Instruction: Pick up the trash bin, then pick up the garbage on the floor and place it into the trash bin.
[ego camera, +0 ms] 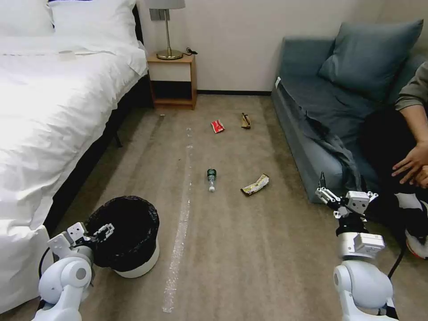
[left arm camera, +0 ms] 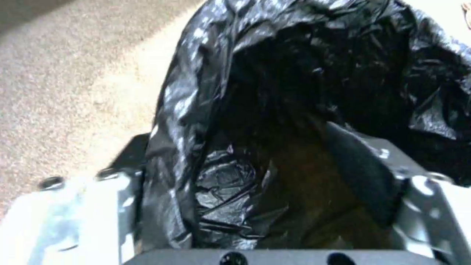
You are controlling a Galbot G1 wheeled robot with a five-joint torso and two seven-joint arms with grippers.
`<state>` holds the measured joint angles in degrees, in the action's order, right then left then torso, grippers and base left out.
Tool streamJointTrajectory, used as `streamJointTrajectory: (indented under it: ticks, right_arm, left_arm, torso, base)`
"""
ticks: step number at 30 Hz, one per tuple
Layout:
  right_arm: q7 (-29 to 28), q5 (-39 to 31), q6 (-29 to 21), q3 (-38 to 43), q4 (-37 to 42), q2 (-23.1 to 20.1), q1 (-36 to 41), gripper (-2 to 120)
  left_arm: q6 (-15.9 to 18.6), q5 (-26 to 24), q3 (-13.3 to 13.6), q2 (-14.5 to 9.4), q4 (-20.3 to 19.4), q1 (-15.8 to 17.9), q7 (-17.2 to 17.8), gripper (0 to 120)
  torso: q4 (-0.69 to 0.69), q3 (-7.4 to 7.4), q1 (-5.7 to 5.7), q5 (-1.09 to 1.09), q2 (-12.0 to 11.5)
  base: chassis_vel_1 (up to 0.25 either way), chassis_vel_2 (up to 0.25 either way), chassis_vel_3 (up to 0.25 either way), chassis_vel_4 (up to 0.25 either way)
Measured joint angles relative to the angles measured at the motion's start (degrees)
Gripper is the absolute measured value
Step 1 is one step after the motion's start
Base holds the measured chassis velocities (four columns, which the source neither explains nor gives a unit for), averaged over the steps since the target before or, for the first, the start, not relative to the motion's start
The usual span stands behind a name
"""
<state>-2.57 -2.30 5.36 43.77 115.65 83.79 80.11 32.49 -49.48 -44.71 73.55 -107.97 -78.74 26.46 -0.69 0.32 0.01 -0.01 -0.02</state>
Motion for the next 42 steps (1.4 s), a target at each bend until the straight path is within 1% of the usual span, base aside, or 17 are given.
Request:
streamJointTrajectory:
  ticks: [2, 4, 5, 7, 11, 13, 15, 19, 24, 27, 28, 31, 34, 35, 39, 41, 42]
  right_arm:
    - [0.0, 0.0, 0.0, -0.1, 0.0, 0.0, 0.0, 100]
    - [0.0, 0.0, 0.0, -0.2, 0.0, 0.0, -0.1, 100]
    - [0.0, 0.0, 0.0, -0.2, 0.0, 0.0, -0.1, 100]
    - [0.0, 0.0, 0.0, -0.3, 0.1, 0.0, -0.1, 100]
    - [-0.1, 0.0, 0.0, -0.3, 0.1, 0.0, -0.1, 100]
    - [-0.1, 0.0, 0.0, -0.5, 0.2, 0.0, -0.1, 100]
    - [-0.1, 0.0, -0.1, -0.5, 0.2, -0.1, -0.2, 100]
    - [-0.2, -0.2, -0.4, -0.6, 0.3, -0.1, -0.2, 100]
    - [-0.4, -2.6, -2.5, -1.4, 1.7, -0.1, 0.2, 100]
    - [-0.6, -2.4, -2.1, -1.4, 1.4, 0.0, 0.0, 100]
    - [-0.5, -2.7, -2.4, -1.4, 1.5, 0.0, 0.0, 100]
    - [-0.5, -3.9, -3.1, -1.7, 2.2, -0.1, 0.2, 100]
    - [-0.7, -3.8, -3.0, -2.1, 2.6, 0.3, 0.1, 100]
    - [0.8, -2.8, -2.5, -1.8, 2.5, 0.4, 0.1, 100]
    - [2.8, -2.3, -2.0, -1.6, 2.7, 0.5, 0.5, 100]
    - [2.7, -1.6, -0.3, -1.9, 2.2, 1.0, 0.4, 100]
    - [2.7, -1.6, -0.3, -1.9, 2.2, 1.0, 0.4, 100]
  left_arm:
    - [-0.2, 0.1, 0.0, 0.1, 0.1, -0.2, 0.0, 69]
    - [-0.9, 0.2, -0.2, 0.2, 0.4, -0.4, 0.0, 56]
    - [-0.9, 0.2, -0.2, 0.2, 0.4, -0.4, 0.0, 56]
    - [-1.5, 0.3, -0.5, 0.2, 0.6, -0.8, 0.0, 44]
    - [-2.1, 0.4, -0.8, 0.2, 0.9, -1.3, -0.1, 38]
    - [-2.7, 0.6, -1.0, 0.1, 1.2, -1.8, -0.5, 25]
    - [-2.9, 0.7, -1.1, 0.0, 1.3, -2.0, -0.7, 22]
    - [-3.2, 0.9, -1.3, -0.3, 1.6, -2.3, -2.0, 5]
    - [-3.3, 1.0, -1.4, -0.8, 1.4, -2.5, -3.4, 5]
    - [-5.8, 3.3, -1.3, -0.9, 1.5, -2.4, -5.0, 5]
    - [-9.8, 7.1, -1.4, -0.9, 1.7, -2.3, -7.4, 5]
    - [-12.1, 9.4, -1.6, -1.0, 1.1, -2.3, -8.6, 5]
    - [-13.3, 10.9, -1.5, -1.3, -2.3, -2.5, -9.7, 5]
    - [-13.8, 12.2, -1.4, -1.5, -4.8, -2.5, -9.8, 5]
    - [-13.9, 13.8, -1.0, -1.8, -7.8, -2.4, -9.6, 5]
    - [-12.2, 16.3, 0.0, -2.0, -13.8, -2.3, -7.3, 5]
    - [-12.2, 16.3, 0.0, -2.0, -13.8, -2.3, -7.3, 5]
  torso:
    - [0.0, 0.0, 0.0, 0.01, 0.0]
    - [0.0, 0.0, 0.0, 0.0, 0.0]
    - [0.0, 0.0, 0.0, 0.0, 0.0]
    - [0.0, 0.0, 0.0, 0.0, 0.0]
    - [0.0, 0.0, 0.0, 0.01, 0.0]
    - [0.01, 0.0, 0.0, 0.01, 0.0]
    - [0.01, 0.0, 0.0, 0.01, 0.0]
    - [0.0, 0.0, 0.0, -0.01, 0.0]
    - [-0.01, 0.0, 0.0, -0.03, 0.0]
    - [-0.01, 0.01, 0.0, -0.05, 0.0]
    - [-0.01, 0.01, 0.0, -0.04, 0.0]
    - [0.0, 0.01, 0.0, 0.01, 0.0]
    - [0.0, 0.01, 0.0, -0.03, 0.0]
    - [-0.01, 0.0, 0.0, 0.01, 0.0]
    - [0.0, 0.0, 0.0, 0.01, 0.0]
    - [-0.02, 0.0, 0.0, 0.0, 0.0]
    - [-0.02, 0.0, 0.0, 0.0, 0.0]
  base:
    - [0.0, 0.0, 0.0, 0.0]
    - [0.0, 0.0, 0.0, 0.0]
    - [0.0, 0.0, 0.0, 0.0]
    - [0.0, 0.0, 0.0, 0.0]
    - [0.0, 0.0, 0.0, 0.0]
    - [0.0, 0.0, 0.0, 0.0]
    - [0.0, 0.0, 0.0, 0.0]
    - [0.0, 0.0, 0.0, 0.0]
    - [0.0, 0.0, 0.0, 0.0]
    - [0.0, 0.0, 0.0, 0.0]
    - [0.0, 0.0, 0.0, 0.0]
    - [0.0, 0.0, 0.0, 0.0]
    - [0.0, 0.0, 0.0, 0.0]
    - [0.0, 0.0, 0.0, 0.0]
    - [0.0, 0.0, 0.0, 0.0]
    - [0.0, 0.0, 0.0, 0.0]
    - [0.0, 0.0, 0.0, 0.0]
